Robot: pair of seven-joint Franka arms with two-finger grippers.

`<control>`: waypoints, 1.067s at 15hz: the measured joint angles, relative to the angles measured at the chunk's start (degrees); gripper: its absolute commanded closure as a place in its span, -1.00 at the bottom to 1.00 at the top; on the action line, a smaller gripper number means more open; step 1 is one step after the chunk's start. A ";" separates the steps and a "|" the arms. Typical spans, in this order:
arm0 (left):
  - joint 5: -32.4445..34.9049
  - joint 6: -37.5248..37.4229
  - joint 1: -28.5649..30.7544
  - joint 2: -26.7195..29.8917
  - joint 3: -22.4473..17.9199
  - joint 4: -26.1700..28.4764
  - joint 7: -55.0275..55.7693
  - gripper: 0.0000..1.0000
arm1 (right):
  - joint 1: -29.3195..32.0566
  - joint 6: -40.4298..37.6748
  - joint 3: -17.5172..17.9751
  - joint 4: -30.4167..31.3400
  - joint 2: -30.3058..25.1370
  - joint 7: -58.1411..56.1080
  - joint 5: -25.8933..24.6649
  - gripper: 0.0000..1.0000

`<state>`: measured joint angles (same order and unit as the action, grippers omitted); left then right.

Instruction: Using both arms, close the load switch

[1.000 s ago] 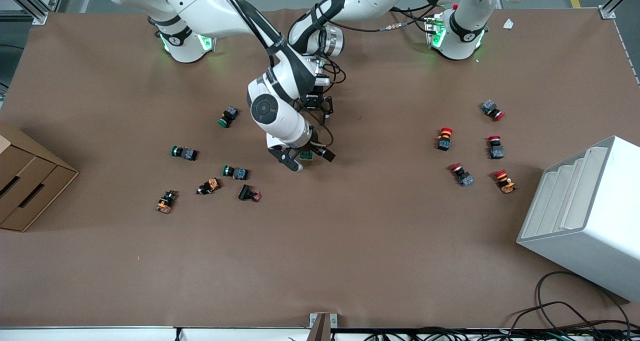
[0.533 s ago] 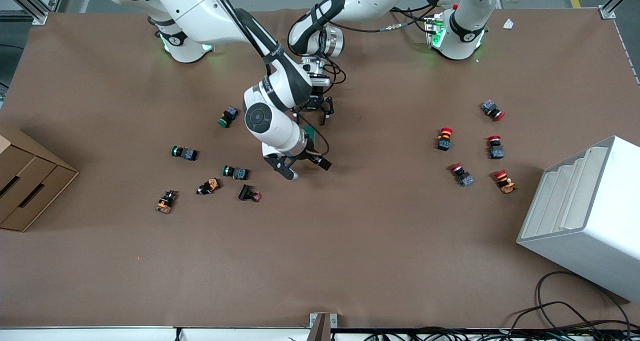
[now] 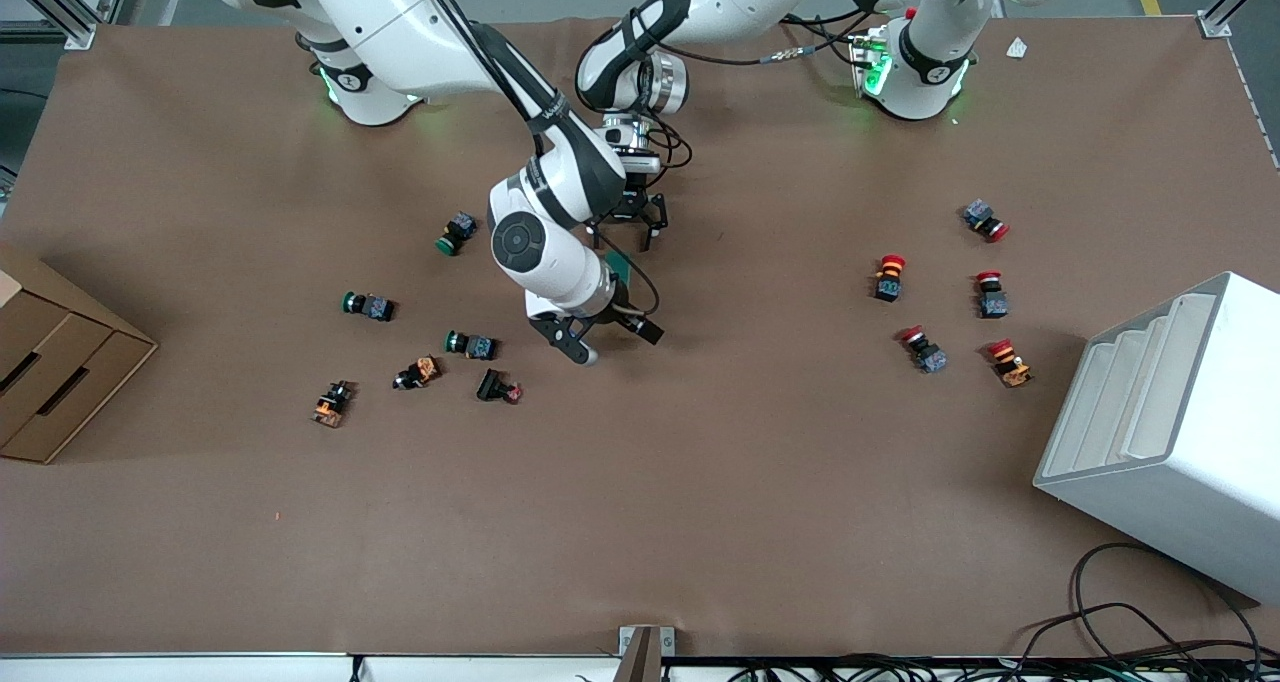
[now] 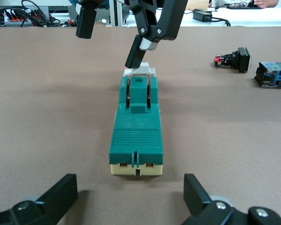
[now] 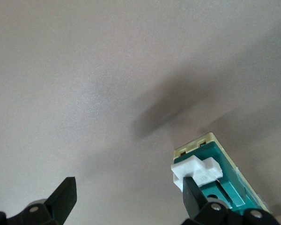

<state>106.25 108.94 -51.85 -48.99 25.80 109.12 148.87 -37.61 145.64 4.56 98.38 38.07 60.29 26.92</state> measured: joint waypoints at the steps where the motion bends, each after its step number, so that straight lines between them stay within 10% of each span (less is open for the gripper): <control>1: 0.00 0.00 0.01 0.00 0.00 -0.01 0.00 -1.00 | 0.15 -0.19 -0.01 -0.22 0.00 -0.02 0.00 -1.00; 10: -2.01 0.53 0.13 -0.06 0.03 -0.90 -1.54 -1.00 | 11.98 -22.68 -0.53 -7.33 -3.07 -9.29 -9.49 -1.00; 16: -20.73 3.56 1.38 -0.09 0.20 -8.16 -15.58 -1.00 | 26.74 -43.91 -0.94 -7.83 -13.27 -34.20 -17.96 -1.00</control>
<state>85.52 112.50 -50.47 -49.08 26.00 100.97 133.29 -10.87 101.73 3.62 90.55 24.80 26.09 8.97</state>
